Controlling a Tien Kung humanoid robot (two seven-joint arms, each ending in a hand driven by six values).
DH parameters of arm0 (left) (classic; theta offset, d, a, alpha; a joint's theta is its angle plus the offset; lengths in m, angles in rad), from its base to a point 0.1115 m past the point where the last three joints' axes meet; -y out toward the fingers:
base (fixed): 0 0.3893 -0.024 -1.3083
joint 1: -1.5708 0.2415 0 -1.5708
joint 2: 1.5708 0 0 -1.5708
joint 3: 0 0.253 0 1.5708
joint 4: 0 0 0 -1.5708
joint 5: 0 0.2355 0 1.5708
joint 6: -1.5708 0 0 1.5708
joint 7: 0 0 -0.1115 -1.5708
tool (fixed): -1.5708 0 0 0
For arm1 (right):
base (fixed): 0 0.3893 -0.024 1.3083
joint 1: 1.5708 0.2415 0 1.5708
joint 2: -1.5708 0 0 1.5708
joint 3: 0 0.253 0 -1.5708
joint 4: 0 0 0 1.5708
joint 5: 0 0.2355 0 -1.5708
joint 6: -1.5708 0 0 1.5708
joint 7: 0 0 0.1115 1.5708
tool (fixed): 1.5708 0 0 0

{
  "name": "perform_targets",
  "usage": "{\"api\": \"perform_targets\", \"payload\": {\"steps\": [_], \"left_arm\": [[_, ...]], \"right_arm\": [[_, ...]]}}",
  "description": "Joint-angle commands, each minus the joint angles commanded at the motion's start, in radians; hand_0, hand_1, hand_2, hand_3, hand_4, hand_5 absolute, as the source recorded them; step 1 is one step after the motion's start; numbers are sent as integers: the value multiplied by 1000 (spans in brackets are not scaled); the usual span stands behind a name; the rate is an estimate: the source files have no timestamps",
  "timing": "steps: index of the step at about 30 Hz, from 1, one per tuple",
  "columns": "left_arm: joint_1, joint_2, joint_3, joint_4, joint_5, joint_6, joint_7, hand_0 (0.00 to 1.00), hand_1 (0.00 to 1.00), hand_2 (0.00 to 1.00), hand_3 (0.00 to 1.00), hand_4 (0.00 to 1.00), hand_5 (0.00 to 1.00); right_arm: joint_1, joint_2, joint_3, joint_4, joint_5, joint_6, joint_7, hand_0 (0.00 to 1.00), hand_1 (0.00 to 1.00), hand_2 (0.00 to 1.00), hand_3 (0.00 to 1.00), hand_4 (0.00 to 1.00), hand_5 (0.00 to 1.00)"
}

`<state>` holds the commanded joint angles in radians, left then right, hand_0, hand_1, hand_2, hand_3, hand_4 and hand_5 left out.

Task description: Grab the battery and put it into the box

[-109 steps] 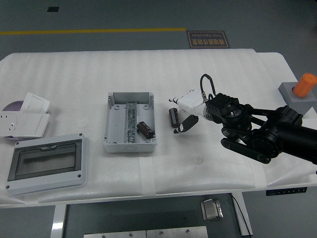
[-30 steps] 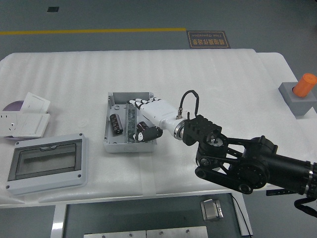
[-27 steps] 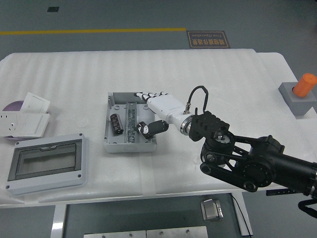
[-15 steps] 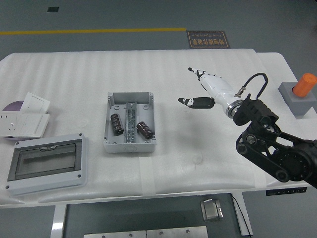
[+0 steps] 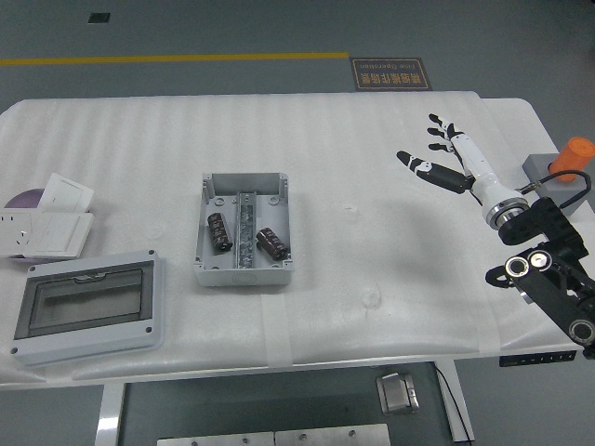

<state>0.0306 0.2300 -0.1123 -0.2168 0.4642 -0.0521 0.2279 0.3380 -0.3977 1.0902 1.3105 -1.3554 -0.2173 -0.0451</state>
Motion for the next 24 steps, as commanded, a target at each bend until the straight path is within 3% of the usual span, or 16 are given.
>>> {"api": "perform_targets", "payload": {"steps": [6,13,20,22,23,24], "left_arm": [[4,-4,6,-1,0,1,1,682,695,540,600,518,540],[4,-5,7,0,-1,1,1,682,696,544,600,548,496],[3,-7,8,1,-10,-5,7,682,696,546,598,550,481],[3,-7,9,2,-13,-5,9,682,696,546,598,550,481],[4,-7,9,2,-14,-5,9,683,697,547,600,566,479],[4,-7,10,2,-16,-5,10,683,697,547,600,566,479]], "right_arm": [[-60,35,112,38,239,42,131,865,757,868,998,854,586],[-79,53,103,50,497,150,257,867,753,842,998,855,584],[-94,74,72,63,749,278,304,862,742,816,985,861,588],[-97,77,70,64,810,294,310,862,742,816,985,861,588],[-98,77,70,63,839,294,314,796,714,774,923,885,636],[-98,77,71,62,865,291,318,796,714,774,923,885,636]]}}
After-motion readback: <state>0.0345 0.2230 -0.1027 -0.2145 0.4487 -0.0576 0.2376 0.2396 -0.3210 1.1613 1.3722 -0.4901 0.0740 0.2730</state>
